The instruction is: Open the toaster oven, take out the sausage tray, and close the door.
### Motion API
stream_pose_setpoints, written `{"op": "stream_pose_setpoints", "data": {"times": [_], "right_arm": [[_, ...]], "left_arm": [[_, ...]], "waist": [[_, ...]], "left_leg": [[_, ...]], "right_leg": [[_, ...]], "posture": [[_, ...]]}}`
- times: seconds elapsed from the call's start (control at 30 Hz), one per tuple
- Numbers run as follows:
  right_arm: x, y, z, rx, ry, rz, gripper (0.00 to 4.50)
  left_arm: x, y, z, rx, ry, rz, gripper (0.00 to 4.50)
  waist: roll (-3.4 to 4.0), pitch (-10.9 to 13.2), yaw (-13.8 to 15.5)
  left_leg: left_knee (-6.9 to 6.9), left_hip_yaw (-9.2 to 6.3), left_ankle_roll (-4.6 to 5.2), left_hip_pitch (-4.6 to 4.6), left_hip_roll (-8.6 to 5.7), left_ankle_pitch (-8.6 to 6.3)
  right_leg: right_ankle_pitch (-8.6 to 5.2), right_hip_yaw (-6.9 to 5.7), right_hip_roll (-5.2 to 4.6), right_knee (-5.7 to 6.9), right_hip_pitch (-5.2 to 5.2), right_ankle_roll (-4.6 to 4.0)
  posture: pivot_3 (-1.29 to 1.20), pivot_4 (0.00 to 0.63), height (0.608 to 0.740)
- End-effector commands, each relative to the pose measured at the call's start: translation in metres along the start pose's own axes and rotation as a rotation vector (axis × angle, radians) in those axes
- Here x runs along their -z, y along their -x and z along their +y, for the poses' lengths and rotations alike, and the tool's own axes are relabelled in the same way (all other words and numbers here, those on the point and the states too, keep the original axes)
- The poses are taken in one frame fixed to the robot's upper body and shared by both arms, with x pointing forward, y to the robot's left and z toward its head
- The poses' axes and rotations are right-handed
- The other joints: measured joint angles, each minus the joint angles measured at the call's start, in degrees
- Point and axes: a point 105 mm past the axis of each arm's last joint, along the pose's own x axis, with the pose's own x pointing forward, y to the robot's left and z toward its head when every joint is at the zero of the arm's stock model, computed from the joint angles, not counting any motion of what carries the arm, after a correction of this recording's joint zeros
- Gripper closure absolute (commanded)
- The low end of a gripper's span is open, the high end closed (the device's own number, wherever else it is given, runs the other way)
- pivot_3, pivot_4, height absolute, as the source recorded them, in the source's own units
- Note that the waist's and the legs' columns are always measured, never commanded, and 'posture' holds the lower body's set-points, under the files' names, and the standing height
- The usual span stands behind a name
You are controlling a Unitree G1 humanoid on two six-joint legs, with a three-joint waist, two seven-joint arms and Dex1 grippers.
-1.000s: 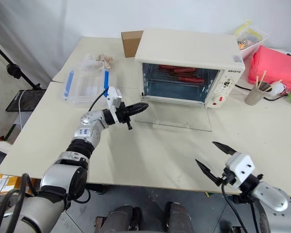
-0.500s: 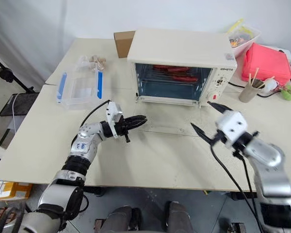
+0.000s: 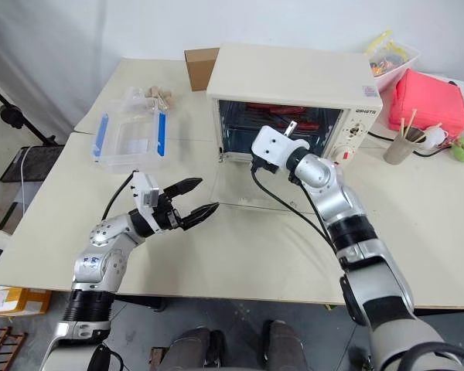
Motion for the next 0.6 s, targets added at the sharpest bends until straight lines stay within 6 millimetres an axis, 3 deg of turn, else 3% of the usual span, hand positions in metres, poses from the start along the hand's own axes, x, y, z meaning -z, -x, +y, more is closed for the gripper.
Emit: {"op": "stream_pose_setpoints", "data": {"times": [0.03,0.17,0.27,0.47,0.6], "right_arm": [[0.002,-0.014,-0.008,0.044,0.113,0.03,0.0],[0.009,-0.024,-0.006,0.024,0.175,0.082,0.0],[0.009,-0.028,-0.008,0.031,0.2,0.093,0.64],[0.003,-0.032,-0.011,0.028,0.23,0.084,2.74],[0.002,-0.033,-0.012,0.025,0.245,0.089,4.1]], "left_arm": [[-0.014,0.007,-0.003,-0.033,-0.031,-0.038,0.03],[-0.014,0.012,-0.005,-0.054,-0.027,-0.042,0.03],[-0.014,0.01,-0.006,-0.047,-0.026,-0.045,0.0],[-0.019,-0.004,-0.002,-0.008,-0.038,-0.067,0.0],[-0.027,-0.027,0.011,0.042,-0.076,-0.089,0.0]], "waist": [[0.0,0.0,-0.6],[0.02,0.0,-1.2],[0.03,0.0,-1.3],[0.06,0.0,-1.2],[0.06,0.0,-1.1]], "left_leg": [[0.0,0.01,0.0,-0.01,0.0,0.0],[-0.06,0.0,-0.03,0.0,0.03,0.01],[-0.08,0.0,-0.05,0.0,0.06,0.03],[-0.08,0.0,-0.05,-0.01,0.06,0.03],[-0.07,0.01,-0.07,-0.02,0.05,0.04]], "right_leg": [[0.0,0.0,0.0,-0.01,0.0,0.0],[0.0,-0.01,0.04,0.0,-0.01,-0.01],[-0.01,-0.01,0.06,0.0,-0.01,-0.02],[-0.01,0.0,0.06,-0.01,-0.01,-0.02],[-0.01,-0.02,0.08,-0.01,-0.01,-0.02]], "posture": [[0.0,0.15,0.74],[0.0,0.15,0.74],[0.0,0.15,0.74],[0.0,0.15,0.74],[0.0,0.15,0.74]]}}
